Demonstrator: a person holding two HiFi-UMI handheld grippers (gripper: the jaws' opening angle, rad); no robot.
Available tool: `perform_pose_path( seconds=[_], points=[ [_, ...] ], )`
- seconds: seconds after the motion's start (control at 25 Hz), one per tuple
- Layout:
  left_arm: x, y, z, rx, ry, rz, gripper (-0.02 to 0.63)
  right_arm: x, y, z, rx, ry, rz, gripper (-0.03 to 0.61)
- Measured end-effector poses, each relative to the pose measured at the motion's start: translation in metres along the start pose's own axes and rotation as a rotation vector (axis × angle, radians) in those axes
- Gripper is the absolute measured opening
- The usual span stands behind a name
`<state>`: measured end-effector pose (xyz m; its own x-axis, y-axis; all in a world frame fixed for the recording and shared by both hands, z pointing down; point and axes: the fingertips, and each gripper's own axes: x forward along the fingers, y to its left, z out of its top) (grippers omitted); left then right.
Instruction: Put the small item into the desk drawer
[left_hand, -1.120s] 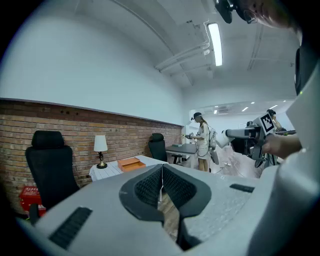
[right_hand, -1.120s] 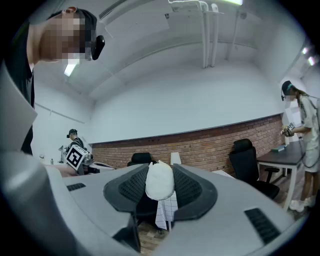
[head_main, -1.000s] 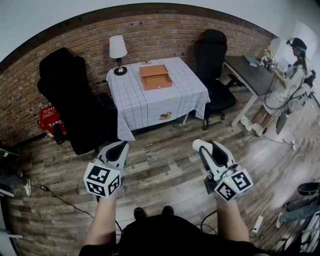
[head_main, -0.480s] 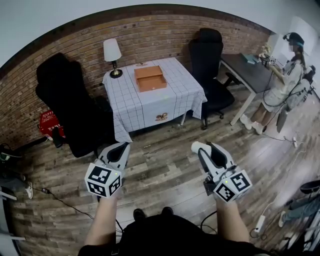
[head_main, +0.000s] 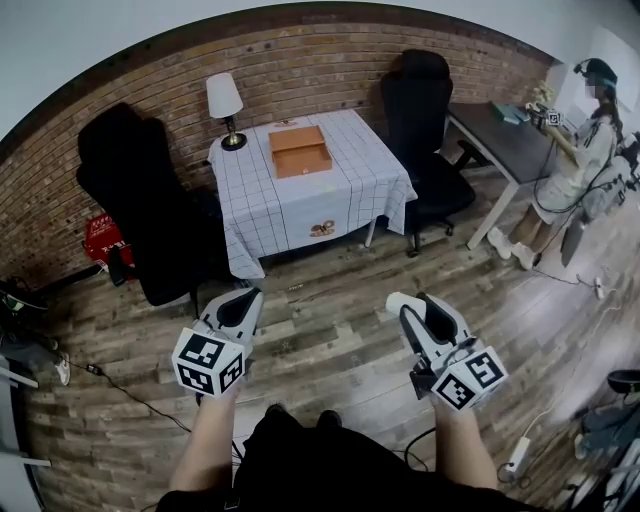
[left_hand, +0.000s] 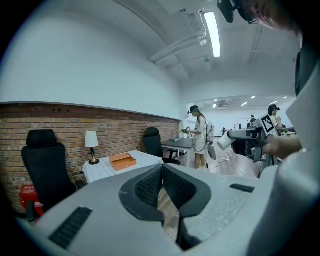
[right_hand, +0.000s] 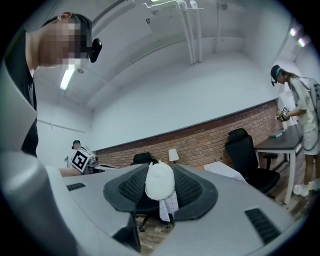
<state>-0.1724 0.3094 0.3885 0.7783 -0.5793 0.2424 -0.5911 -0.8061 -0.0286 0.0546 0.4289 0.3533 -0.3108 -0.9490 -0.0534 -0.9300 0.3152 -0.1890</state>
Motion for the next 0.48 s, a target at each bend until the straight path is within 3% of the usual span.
perform_pose_path(
  seconds=[0.48],
  points=[
    [0.031, -0.004, 0.000, 0.000, 0.003, -0.008, 0.011, 0.005, -0.031, -0.005, 0.056, 0.018, 0.000, 0.156]
  ],
)
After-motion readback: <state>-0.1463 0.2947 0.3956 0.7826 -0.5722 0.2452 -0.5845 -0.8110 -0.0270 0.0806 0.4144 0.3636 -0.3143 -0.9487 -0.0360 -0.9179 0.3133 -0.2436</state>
